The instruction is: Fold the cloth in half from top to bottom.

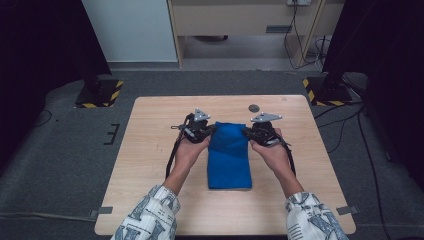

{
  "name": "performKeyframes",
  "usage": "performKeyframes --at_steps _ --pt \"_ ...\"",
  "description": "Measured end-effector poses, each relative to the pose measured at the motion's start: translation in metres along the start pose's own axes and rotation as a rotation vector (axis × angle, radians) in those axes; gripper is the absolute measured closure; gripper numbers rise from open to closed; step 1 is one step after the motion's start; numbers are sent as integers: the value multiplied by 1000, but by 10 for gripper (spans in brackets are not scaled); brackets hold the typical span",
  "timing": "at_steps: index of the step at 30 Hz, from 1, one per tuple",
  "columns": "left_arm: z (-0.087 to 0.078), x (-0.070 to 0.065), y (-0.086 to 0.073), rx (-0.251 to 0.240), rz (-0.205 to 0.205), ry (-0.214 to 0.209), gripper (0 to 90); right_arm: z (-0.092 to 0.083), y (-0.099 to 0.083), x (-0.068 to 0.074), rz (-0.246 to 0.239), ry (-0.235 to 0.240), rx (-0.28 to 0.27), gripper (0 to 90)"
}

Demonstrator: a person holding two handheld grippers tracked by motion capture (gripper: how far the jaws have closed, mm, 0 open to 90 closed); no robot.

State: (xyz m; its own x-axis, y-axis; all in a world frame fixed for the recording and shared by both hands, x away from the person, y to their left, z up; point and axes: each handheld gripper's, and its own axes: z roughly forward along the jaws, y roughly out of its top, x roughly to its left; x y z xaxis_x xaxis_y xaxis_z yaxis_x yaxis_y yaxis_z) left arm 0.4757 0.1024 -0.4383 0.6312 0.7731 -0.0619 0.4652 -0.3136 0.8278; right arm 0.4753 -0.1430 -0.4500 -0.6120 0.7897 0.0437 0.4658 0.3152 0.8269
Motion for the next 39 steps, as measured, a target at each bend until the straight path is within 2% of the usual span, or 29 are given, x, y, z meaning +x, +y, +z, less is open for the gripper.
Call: performKeyframes --at_steps 9,11,16,27,34,37,39 --pt "-10 -6 -14 -12 -25 -19 874 -4 -7 5 -10 21 -1 862" --pt "-13 -7 -17 -20 -40 -29 874 -7 -9 7 -32 20 -10 862" --pt "-17 -14 -23 -19 -30 -33 873 -11 -14 11 -50 36 -10 862" --pt "-24 -29 -43 -13 -13 -64 872 -20 -37 16 -48 72 -12 859" --pt "-24 -37 -57 1 -22 -81 858 -20 -53 22 -52 89 -3 859" --pt "-23 -39 -63 3 -41 -82 796 -20 -58 24 -51 95 3 859" --pt "-22 -38 -66 14 -84 -104 637 -19 -61 26 -55 100 9 859"
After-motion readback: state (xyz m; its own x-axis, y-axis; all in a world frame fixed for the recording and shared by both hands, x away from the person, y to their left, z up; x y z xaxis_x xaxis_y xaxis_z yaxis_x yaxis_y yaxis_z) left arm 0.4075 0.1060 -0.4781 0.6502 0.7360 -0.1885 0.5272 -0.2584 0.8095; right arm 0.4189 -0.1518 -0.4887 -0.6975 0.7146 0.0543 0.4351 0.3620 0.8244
